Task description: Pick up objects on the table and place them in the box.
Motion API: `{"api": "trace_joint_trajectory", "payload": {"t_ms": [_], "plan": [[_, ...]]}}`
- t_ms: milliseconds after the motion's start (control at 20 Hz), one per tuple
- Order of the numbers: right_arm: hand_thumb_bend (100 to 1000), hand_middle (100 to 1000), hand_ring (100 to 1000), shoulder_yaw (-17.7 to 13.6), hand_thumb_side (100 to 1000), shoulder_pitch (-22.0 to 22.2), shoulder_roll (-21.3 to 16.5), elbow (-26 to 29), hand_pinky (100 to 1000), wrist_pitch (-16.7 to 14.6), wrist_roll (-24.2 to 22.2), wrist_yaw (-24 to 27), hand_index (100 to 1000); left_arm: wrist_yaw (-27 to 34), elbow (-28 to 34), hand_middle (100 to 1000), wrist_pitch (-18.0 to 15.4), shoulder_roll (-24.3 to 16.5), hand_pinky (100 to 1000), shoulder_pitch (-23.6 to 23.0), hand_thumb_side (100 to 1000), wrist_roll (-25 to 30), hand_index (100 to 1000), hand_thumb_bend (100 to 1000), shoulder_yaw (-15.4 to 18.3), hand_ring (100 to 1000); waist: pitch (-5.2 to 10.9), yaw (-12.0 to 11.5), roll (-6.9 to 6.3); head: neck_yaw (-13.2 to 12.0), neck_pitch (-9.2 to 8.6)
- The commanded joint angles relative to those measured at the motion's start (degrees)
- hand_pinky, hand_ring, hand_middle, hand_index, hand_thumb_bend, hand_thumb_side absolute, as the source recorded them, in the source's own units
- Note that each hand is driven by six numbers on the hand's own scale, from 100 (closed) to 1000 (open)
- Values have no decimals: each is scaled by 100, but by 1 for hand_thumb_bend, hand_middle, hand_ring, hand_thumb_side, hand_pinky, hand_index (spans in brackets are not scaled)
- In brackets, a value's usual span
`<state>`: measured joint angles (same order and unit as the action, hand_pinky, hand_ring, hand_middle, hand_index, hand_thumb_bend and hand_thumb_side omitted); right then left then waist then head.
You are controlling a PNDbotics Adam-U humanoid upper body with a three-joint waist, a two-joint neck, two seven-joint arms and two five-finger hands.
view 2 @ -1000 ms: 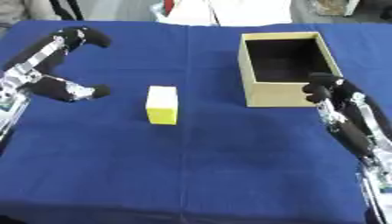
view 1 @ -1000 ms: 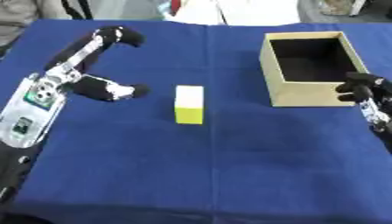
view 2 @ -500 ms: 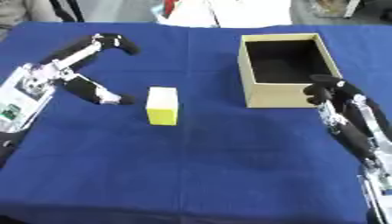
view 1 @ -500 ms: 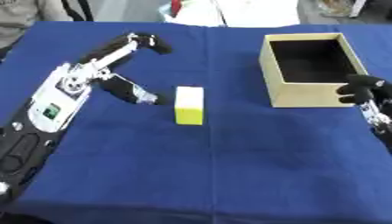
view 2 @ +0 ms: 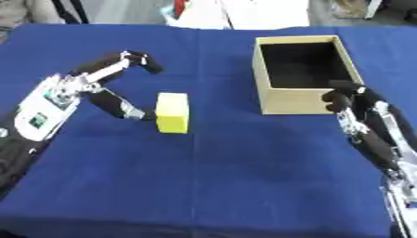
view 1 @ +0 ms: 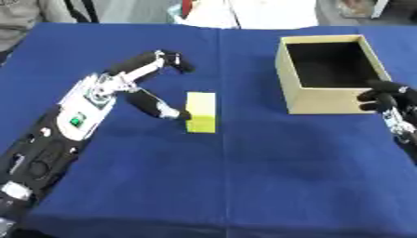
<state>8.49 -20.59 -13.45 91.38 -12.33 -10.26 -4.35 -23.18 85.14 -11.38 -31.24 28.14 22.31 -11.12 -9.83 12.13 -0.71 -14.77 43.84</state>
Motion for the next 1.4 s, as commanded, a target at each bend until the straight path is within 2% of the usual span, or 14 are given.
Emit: {"api": "trace_joint_trajectory", "payload": {"t_ms": [50, 500, 750, 1100, 1200, 1400], "plan": [[100, 645, 748, -21, 659, -39, -62, 64, 723, -11, -9, 21, 818, -163, -82, 735, -41, -3, 929, 159, 368, -60, 826, 676, -7, 786, 103, 12, 4, -24, 28], [100, 644, 748, -13, 663, -36, -47, 59, 723, -9, -17, 30, 818, -779, -595, 728, -202, 191, 914, 334, 356, -303, 822, 689, -71, 779, 105, 31, 12, -41, 28], [100, 644, 748, -8, 666, -35, -40, 57, 723, -7, -21, 36, 817, -988, -911, 688, -230, 294, 908, 411, 349, -461, 808, 680, -50, 754, 101, 43, 23, -50, 28], [100, 644, 748, -8, 670, -28, -42, 52, 723, -5, -18, 34, 817, -979, -1001, 472, -238, 329, 881, 387, 324, -473, 690, 626, -28, 646, 95, 46, 20, -58, 28], [100, 644, 748, -10, 671, -25, -43, 51, 723, -6, -17, 34, 817, -903, -953, 391, -192, 323, 869, 366, 293, -518, 613, 593, 6, 612, 96, 43, 20, -55, 28], [100, 644, 747, -16, 675, -22, -45, 49, 723, -4, -7, 33, 817, -713, -786, 349, -70, 286, 860, 342, 279, -629, 572, 571, 85, 593, 99, 37, 23, -51, 28]]}}
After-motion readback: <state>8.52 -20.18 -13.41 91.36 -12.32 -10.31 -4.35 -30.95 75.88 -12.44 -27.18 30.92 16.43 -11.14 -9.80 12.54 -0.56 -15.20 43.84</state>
